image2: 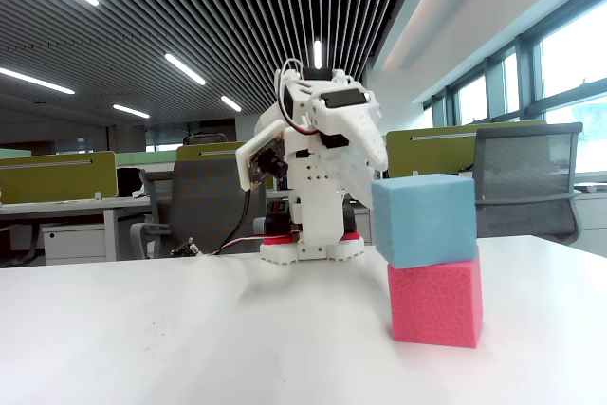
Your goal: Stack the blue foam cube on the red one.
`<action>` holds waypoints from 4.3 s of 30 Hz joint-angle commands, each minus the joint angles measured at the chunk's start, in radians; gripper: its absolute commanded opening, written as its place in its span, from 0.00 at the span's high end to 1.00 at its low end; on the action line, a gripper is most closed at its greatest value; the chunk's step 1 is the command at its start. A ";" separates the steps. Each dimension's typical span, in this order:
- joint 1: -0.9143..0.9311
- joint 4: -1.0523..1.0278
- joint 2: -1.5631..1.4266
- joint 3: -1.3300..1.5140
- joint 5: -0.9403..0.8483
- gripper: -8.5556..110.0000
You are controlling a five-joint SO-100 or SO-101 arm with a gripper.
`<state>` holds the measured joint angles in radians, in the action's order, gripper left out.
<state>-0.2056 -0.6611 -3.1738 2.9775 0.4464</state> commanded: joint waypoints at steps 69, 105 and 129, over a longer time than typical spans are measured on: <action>0.008 0.009 -0.008 -0.008 0.000 0.74; 0.008 0.009 -0.008 -0.008 0.000 0.74; 0.008 0.009 -0.008 -0.008 0.000 0.74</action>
<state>-0.2025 -0.6596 -3.1738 2.9775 0.4464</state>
